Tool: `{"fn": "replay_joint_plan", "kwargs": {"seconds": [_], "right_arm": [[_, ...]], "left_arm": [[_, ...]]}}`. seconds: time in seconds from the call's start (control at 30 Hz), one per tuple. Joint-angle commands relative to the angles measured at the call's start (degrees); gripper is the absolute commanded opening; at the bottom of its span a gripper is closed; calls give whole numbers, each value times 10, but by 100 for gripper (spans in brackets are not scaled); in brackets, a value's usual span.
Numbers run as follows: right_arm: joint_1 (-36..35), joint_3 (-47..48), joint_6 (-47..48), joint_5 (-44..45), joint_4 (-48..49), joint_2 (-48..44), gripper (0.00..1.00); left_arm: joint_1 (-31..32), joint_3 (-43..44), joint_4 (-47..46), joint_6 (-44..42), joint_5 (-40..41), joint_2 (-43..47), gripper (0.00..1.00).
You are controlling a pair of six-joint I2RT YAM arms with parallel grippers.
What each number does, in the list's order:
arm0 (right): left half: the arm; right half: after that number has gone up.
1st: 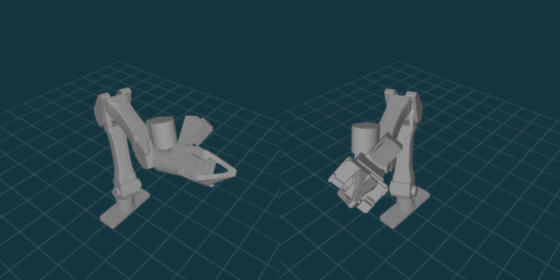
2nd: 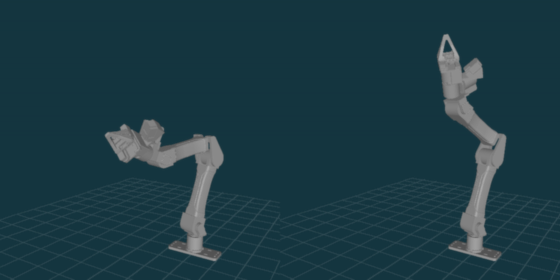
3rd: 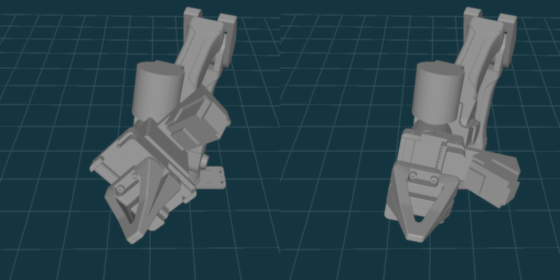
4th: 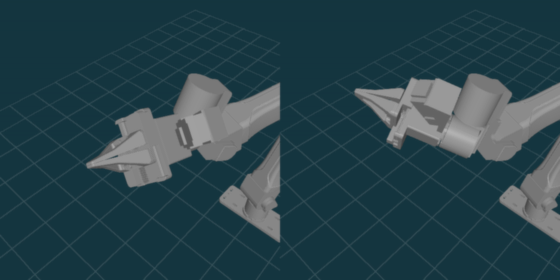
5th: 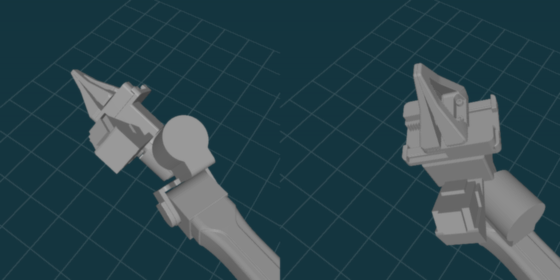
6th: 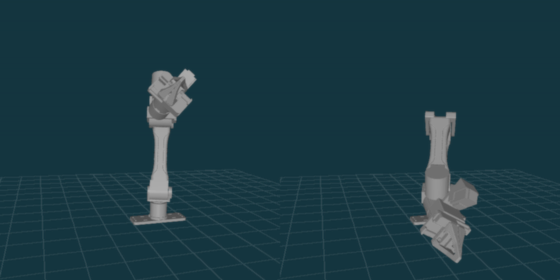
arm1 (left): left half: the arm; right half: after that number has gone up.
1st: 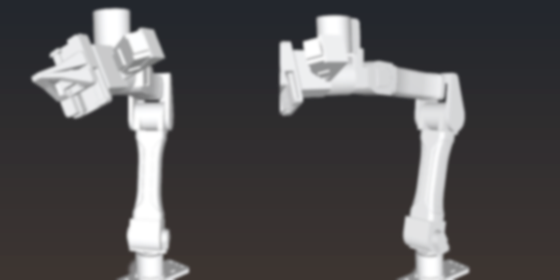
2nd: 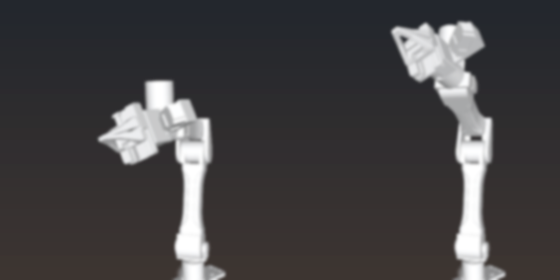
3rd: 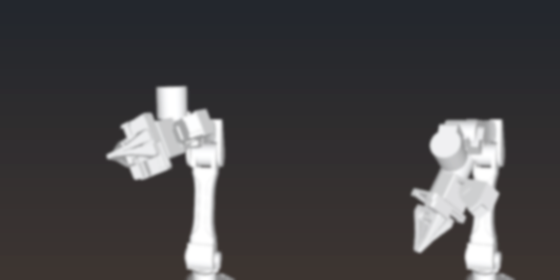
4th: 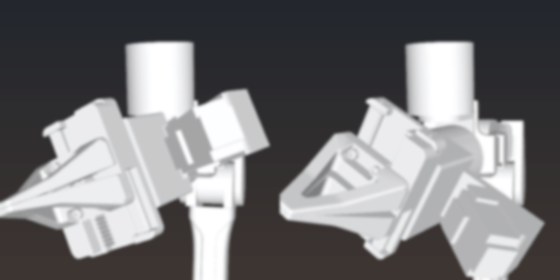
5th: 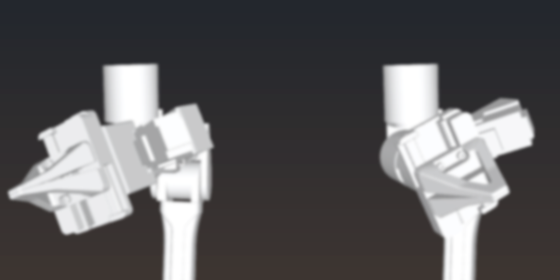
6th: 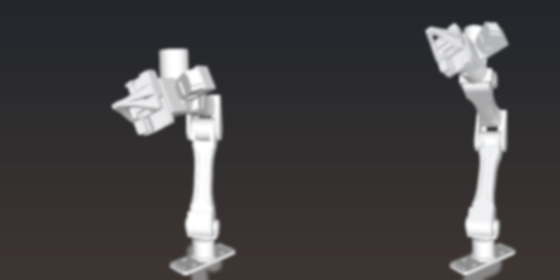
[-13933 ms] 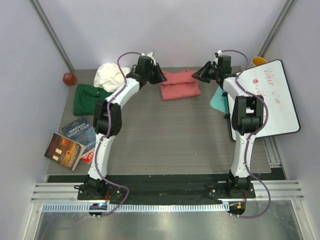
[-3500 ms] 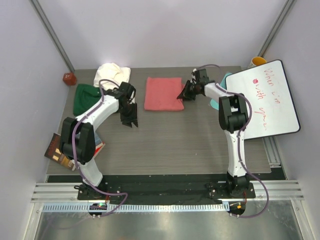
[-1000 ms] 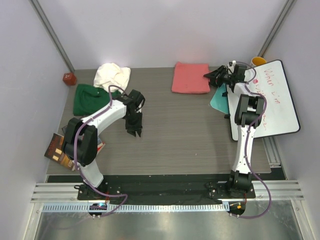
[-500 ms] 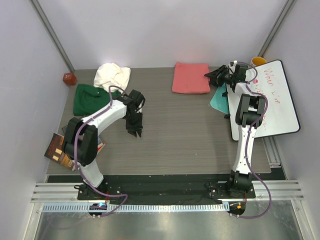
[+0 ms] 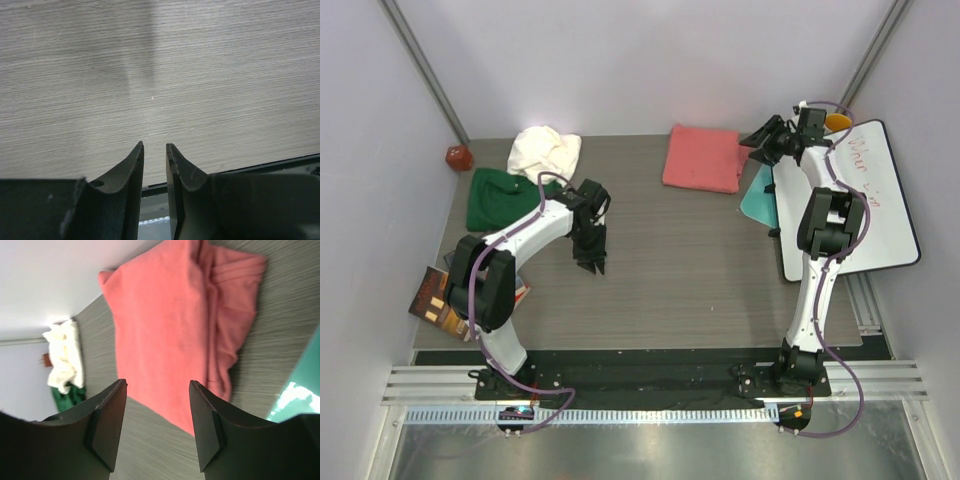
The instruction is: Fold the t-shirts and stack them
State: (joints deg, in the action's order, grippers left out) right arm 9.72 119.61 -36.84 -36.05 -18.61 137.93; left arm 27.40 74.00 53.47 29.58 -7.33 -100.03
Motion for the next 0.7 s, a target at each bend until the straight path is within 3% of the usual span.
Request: {"fn": "replay_joint_plan", "kwargs": {"seconds": [0.0, 0.2, 0.27, 0.33, 0.43, 0.63, 0.67], "right_arm": [[0, 42, 69, 93, -87, -36, 59], [-9, 18, 71, 32, -85, -91, 55], [-21, -54, 72, 45, -79, -157, 55], [-52, -118, 67, 62, -62, -203, 56], [-97, -241, 63, 85, -55, -267, 57], [-198, -351, 38, 66, -52, -320, 57], [-208, -359, 38, 67, -51, -328, 57]], "left_arm": [[3, -2, -11, -4, -11, 3, 24], [3, -2, -19, 4, 9, 18, 27], [2, 4, -28, 12, 45, 29, 42], [-3, 30, -34, 32, 68, 42, 44], [-13, 74, -45, 68, 164, 55, 48], [-47, 170, 1, 138, 318, 47, 49], [-57, 177, 9, 150, 337, 48, 53]]}}
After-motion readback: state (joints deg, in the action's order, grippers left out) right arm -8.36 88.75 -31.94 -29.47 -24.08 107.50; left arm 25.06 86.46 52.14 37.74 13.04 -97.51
